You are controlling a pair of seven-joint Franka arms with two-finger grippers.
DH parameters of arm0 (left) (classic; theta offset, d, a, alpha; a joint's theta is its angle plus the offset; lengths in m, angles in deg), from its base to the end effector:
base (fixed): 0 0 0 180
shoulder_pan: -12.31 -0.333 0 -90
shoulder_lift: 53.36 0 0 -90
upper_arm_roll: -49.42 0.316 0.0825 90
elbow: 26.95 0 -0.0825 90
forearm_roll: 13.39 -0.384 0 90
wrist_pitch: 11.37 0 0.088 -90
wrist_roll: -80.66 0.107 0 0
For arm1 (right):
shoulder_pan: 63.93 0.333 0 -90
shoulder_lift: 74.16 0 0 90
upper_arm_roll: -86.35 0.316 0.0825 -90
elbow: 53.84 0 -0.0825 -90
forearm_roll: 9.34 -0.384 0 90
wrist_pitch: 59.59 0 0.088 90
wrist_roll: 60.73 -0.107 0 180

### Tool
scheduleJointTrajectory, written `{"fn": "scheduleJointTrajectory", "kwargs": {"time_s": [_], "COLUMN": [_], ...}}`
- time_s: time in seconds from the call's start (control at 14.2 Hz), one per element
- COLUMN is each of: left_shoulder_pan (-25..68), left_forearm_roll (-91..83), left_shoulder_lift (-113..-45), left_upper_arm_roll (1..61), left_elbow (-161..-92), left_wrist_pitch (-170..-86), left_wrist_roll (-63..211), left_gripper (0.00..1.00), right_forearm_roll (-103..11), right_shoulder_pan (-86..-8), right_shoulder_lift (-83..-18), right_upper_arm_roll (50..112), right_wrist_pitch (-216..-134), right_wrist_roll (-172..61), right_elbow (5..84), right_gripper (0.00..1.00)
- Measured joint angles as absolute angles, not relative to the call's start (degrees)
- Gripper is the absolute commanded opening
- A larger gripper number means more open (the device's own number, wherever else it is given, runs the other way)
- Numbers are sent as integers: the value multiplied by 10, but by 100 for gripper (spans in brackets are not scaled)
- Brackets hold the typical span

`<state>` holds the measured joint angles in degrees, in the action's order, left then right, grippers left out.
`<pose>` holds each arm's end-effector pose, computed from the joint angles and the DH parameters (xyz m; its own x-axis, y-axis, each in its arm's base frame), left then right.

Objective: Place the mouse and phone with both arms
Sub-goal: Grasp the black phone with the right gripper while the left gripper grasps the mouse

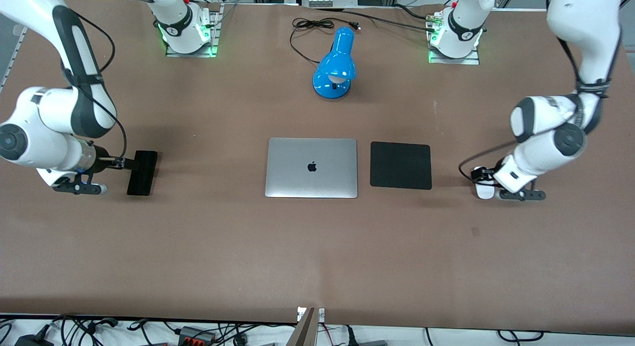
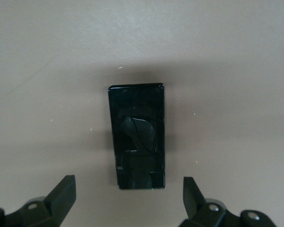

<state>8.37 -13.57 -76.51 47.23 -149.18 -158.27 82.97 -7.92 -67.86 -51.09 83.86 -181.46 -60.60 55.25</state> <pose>0.5767 0.0176 0.2175 0.9996 -0.0089 0.0273 -0.0093 -0.9999 0.0121 0.6034 -0.0679 0.2741 0.9794 -0.0944 -0.1787 -0.0895 -0.9954 0.0350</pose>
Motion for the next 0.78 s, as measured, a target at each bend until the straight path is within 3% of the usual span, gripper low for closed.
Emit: {"fn": "scheduleJointTrajectory", "kwargs": {"time_s": [0.42,0.78], "left_shoulder_pan": [77,70], "left_forearm_roll": [-136,-136], "left_shoulder_lift": [-790,-800], "left_upper_arm_roll": [473,473], "left_elbow": [-1516,-1516], "left_wrist_pitch": [-1651,-1658], "left_wrist_roll": [850,857], "left_gripper": [100,100], "right_forearm_roll": [-79,-80], "right_shoulder_pan": [-686,-690], "right_shoulder_lift": [-465,-435], "right_upper_arm_roll": [838,838], "right_wrist_pitch": [-1868,-1886], "right_wrist_roll": [-616,-623], "right_elbow": [553,561], "right_gripper": [100,100]}}
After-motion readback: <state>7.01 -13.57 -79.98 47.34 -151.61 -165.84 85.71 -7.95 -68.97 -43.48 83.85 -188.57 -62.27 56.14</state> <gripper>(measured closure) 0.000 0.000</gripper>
